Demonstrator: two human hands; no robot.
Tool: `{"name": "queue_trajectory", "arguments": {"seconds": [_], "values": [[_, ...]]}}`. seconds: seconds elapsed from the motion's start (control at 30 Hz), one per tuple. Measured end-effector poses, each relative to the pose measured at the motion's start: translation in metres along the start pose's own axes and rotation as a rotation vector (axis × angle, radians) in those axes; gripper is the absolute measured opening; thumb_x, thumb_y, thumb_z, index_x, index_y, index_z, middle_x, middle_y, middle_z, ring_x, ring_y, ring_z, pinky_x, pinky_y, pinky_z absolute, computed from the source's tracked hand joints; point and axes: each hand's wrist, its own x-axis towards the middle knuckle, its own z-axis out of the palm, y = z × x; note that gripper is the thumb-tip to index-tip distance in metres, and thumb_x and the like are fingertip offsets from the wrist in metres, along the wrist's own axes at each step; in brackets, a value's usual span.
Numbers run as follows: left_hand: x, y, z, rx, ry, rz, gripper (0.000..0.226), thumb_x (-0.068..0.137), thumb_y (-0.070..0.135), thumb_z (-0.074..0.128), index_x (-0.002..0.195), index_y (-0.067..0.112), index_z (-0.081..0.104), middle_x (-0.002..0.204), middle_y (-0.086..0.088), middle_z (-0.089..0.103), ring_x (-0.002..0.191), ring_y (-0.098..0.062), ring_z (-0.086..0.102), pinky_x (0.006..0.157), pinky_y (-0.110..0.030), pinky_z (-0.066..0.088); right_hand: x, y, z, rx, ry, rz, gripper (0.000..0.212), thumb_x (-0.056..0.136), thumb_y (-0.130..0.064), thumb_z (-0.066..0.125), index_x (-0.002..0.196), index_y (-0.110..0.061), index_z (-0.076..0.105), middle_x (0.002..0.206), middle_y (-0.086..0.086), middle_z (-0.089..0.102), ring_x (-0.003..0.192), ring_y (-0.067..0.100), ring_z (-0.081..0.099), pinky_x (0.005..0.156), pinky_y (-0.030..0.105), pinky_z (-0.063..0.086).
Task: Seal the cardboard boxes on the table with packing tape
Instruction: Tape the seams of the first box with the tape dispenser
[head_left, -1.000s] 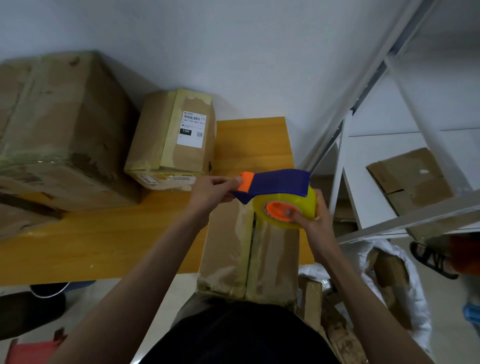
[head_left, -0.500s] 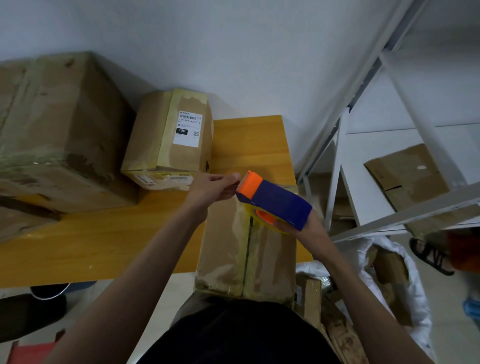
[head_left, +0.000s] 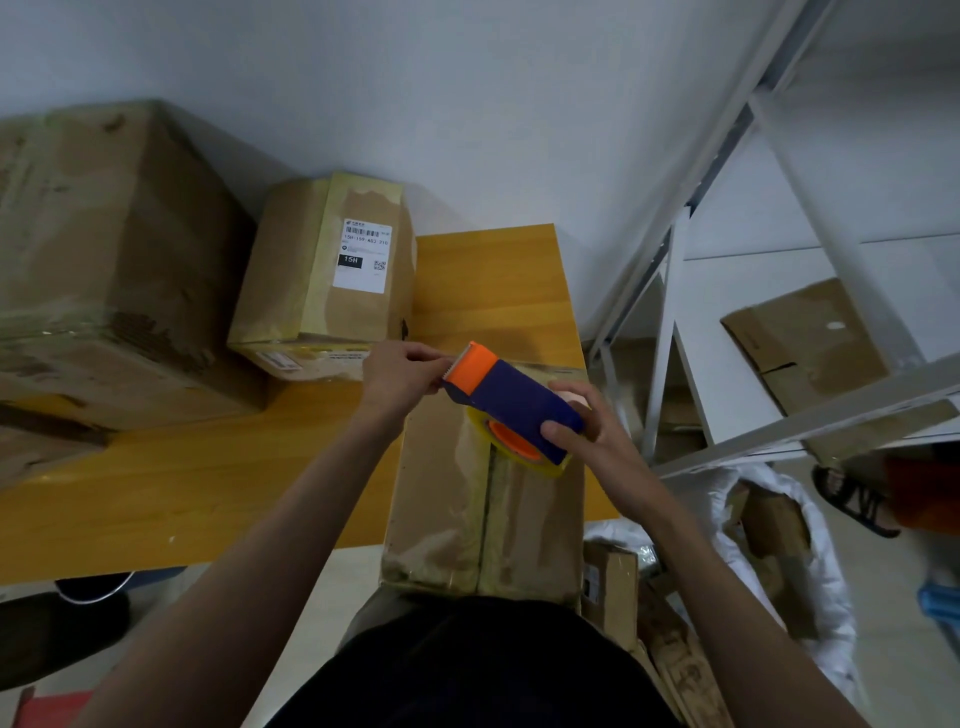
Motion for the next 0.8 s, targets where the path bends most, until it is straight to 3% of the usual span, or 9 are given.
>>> {"name": "queue_trajectory", "arguments": {"seconds": [0.17,0.27,0.37,0.5,0.57,0.8], "values": [[0.002,-0.005,-0.004,0.085,0.047,0.065,0.004,0.087,0.015,0.075,0.088,0.015,0.078,0.079,-0.003,0.073,0.076,-0.018,0.069,0.069,-0.029,0.058,0.006,-0.007,-0.001,-0.22,-0.048,-0.026,0.054,0.089,-0.024,0.078,0.135,-0.031,0.05,0.108,0.01,0.069,0.1,0.021,0.069,0.088,0.039,0.056],[0.001,-0.005,-0.007,0.119,0.065,0.094,0.004,0.086,0.016,0.077,0.089,0.015,0.079,0.079,-0.001,0.074,0.077,-0.017,0.071,0.076,-0.035,0.062,0.01,-0.013,0.015,-0.544,-0.042,-0.076,0.077,0.077,-0.032,0.086,0.14,-0.032,0.042,0.113,-0.004,0.062,0.096,0.008,0.064,0.081,0.028,0.051],[0.002,-0.004,-0.007,0.142,0.071,0.111,0.004,0.085,0.018,0.078,0.088,0.016,0.08,0.077,0.0,0.074,0.075,-0.017,0.071,0.077,-0.037,0.062,0.013,-0.006,0.035,-0.809,0.039,-0.151,0.094,0.066,-0.044,0.09,0.143,-0.028,0.038,0.122,-0.005,0.053,0.103,0.013,0.057,0.082,0.032,0.05],[0.002,-0.001,-0.009,0.097,0.066,0.116,0.002,0.087,0.019,0.076,0.087,0.017,0.078,0.079,0.002,0.073,0.078,-0.015,0.071,0.074,-0.03,0.059,0.015,-0.009,0.04,-0.794,0.196,-0.257,0.062,0.078,-0.019,0.078,0.132,-0.022,0.048,0.114,-0.003,0.054,0.095,0.016,0.058,0.071,0.033,0.052],[0.005,0.002,-0.014,0.035,0.053,0.109,0.003,0.089,0.018,0.074,0.089,0.016,0.076,0.081,0.001,0.072,0.079,-0.013,0.069,0.069,-0.022,0.055,0.019,-0.021,0.034,-0.804,0.211,-0.31,0.057,0.078,-0.014,0.076,0.128,-0.022,0.05,0.111,-0.009,0.05,0.091,0.011,0.055,0.067,0.03,0.047],[0.025,0.008,-0.029,-0.165,0.054,0.067,0.015,0.089,0.01,0.073,0.08,0.022,0.075,0.08,-0.001,0.074,0.077,-0.014,0.068,0.069,-0.023,0.055,0.038,-0.066,0.01,-0.893,0.167,-0.398,0.064,0.078,-0.034,0.084,0.129,-0.033,0.046,0.119,-0.006,0.055,0.1,0.015,0.058,0.075,0.042,0.056]]}}
